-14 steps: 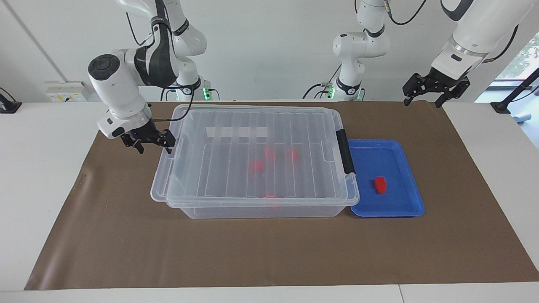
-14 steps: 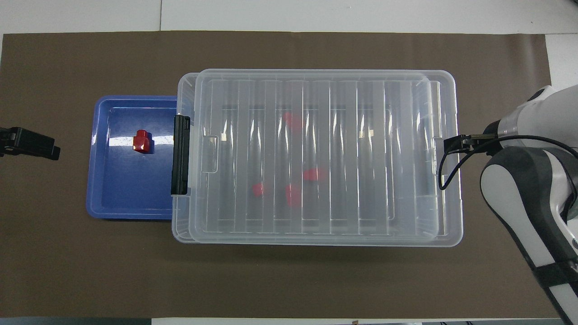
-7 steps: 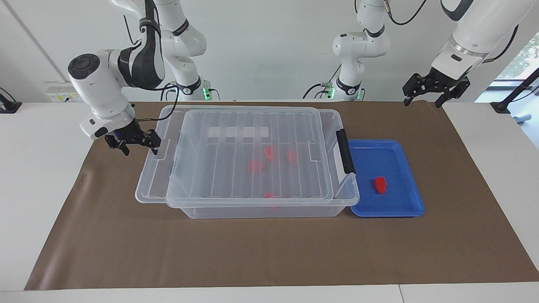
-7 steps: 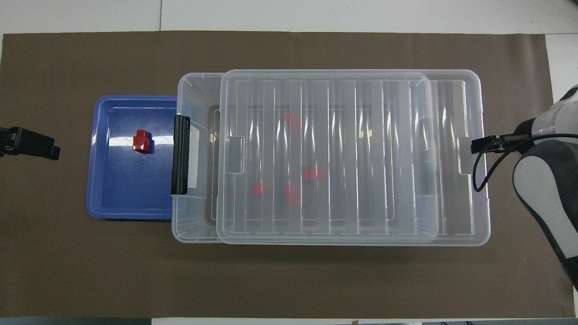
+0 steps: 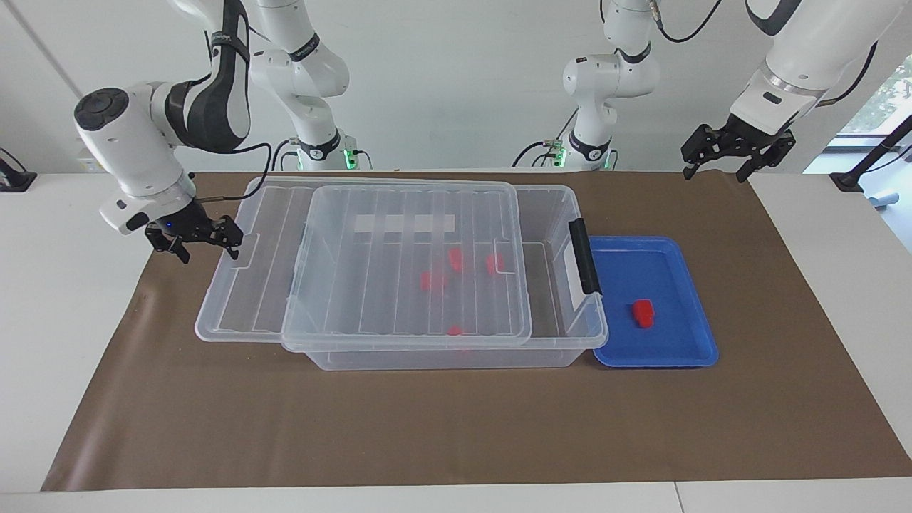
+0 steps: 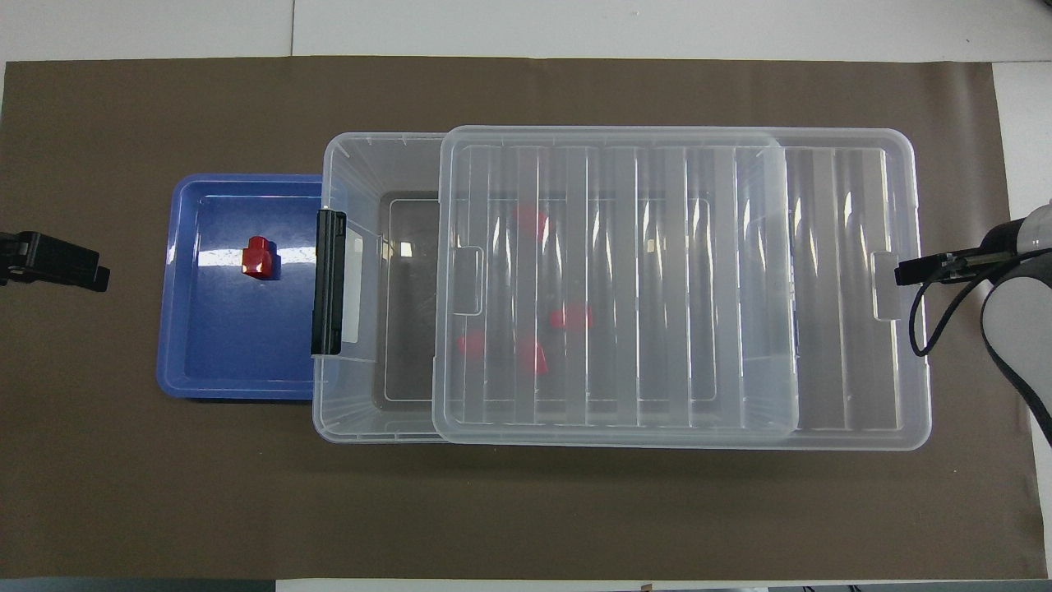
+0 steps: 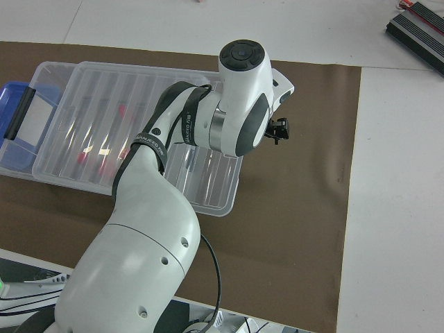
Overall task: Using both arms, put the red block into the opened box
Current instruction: 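Slide the clear lid away from the tray with the right gripper, then reach the left gripper to the red block and grasp it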
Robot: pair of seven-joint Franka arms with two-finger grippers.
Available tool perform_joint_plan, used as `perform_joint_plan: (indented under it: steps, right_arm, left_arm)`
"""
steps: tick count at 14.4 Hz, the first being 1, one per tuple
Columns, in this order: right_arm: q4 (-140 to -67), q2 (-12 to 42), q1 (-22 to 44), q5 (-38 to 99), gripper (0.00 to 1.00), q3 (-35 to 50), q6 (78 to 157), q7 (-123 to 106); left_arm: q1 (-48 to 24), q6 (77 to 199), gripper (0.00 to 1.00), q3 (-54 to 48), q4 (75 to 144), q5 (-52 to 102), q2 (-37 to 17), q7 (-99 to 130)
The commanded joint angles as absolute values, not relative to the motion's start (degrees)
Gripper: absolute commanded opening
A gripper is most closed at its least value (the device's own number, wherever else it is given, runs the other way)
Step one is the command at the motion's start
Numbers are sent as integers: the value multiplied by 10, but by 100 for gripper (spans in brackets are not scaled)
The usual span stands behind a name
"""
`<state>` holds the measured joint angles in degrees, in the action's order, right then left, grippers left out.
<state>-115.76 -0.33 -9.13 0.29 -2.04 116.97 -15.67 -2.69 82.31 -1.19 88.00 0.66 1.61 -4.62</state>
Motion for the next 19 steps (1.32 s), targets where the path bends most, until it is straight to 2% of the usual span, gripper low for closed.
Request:
perform_joint_plan:
  steps: [1,4,7,9,13,17,19]
  right_arm:
    - [-1165,-11,-117,-3,100,-17,1180,-203]
    - [-1158,-9,-134,-3,100,-16,1179,-224]
    - [-1156,-7,-143,-3,100,-17,1179,-238]
    - [-1156,-7,-149,-3,100,-17,1179,-244]
    - [-1156,-7,-158,-3,100,-17,1179,-258]
    - [-1148,-6,-151,-3,100,-17,1172,-255]
    - [-1117,5,-135,-3,100,-14,1155,-244]
  left_arm:
    - [-25,824,100,-10,896,15,33,-48]
    - [-31,846,100,-11,915,15,36,-50]
    - [-33,965,100,-14,1013,15,73,-47]
    - [-33,1001,100,-14,1041,15,68,-48]
    - [-45,1146,100,-14,1148,15,65,-47]
    - [-56,1229,100,-14,1172,15,-2,-45]
    - [-58,1278,100,-14,1184,15,-31,-44]
